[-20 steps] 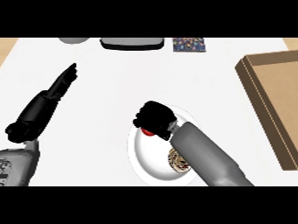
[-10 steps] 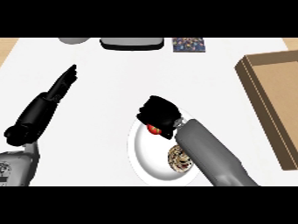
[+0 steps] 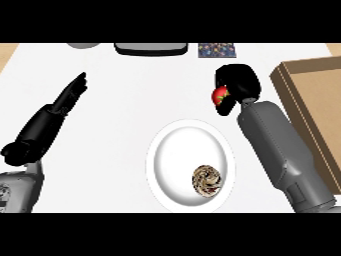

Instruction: Pick the tomato from the plate and place it in the cardboard box

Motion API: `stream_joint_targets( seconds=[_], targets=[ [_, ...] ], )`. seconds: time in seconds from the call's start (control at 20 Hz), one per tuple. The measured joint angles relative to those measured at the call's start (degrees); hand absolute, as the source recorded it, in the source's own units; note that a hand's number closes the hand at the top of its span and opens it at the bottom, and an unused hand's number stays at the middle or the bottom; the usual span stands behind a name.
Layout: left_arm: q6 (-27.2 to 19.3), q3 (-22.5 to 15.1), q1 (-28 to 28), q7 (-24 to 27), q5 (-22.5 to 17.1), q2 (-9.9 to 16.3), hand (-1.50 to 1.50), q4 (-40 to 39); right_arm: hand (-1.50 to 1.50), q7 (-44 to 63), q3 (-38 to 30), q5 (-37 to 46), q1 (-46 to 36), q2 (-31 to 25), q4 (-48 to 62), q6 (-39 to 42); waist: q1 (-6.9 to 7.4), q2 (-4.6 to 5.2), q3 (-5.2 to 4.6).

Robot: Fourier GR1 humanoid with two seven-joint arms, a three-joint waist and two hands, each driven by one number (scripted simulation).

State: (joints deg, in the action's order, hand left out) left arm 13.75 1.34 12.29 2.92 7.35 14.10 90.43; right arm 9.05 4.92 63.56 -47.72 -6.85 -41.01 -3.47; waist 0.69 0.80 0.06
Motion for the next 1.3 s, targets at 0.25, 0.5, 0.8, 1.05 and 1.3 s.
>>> stream_joint_targets(
  seconds=[0.25, 0.5, 0.8, 1.05, 1.3],
  targets=[
    [0.2, -0.1, 0.5, -0.2, 0.1, -0.3, 0.0, -0.3, 1.5, 6.0, -2.5, 3.0, -7.3, -2.5, 4.5, -4.4, 0.62, -0.22, -0.03],
    [-0.2, -0.1, 0.5, -0.4, 0.7, -0.7, 0.0, -0.7, 1.5, 13.1, -4.4, 4.6, -11.4, -3.9, 2.8, -7.2, -0.01, -0.62, -0.07],
    [0.1, 0.4, -0.2, 0.3, 0.6, -0.4, 0.0, -1.2, 1.5, 23.8, -10.0, 4.7, -14.0, -7.8, -0.8, -12.1, -0.59, -0.84, -0.09],
    [0.6, 0.9, -0.2, 0.5, 0.3, -0.1, 0.0, -0.9, 1.5, 28.3, -13.7, 4.8, -13.1, -12.0, -1.3, -15.7, -0.49, -0.76, -0.06],
    [0.0, 0.6, -0.1, 0.5, 1.0, -0.9, 0.0, -0.9, 1.5, 27.3, -17.6, 2.8, -11.6, -18.2, -0.8, -15.8, -0.49, -0.72, -0.05]
  ],
)
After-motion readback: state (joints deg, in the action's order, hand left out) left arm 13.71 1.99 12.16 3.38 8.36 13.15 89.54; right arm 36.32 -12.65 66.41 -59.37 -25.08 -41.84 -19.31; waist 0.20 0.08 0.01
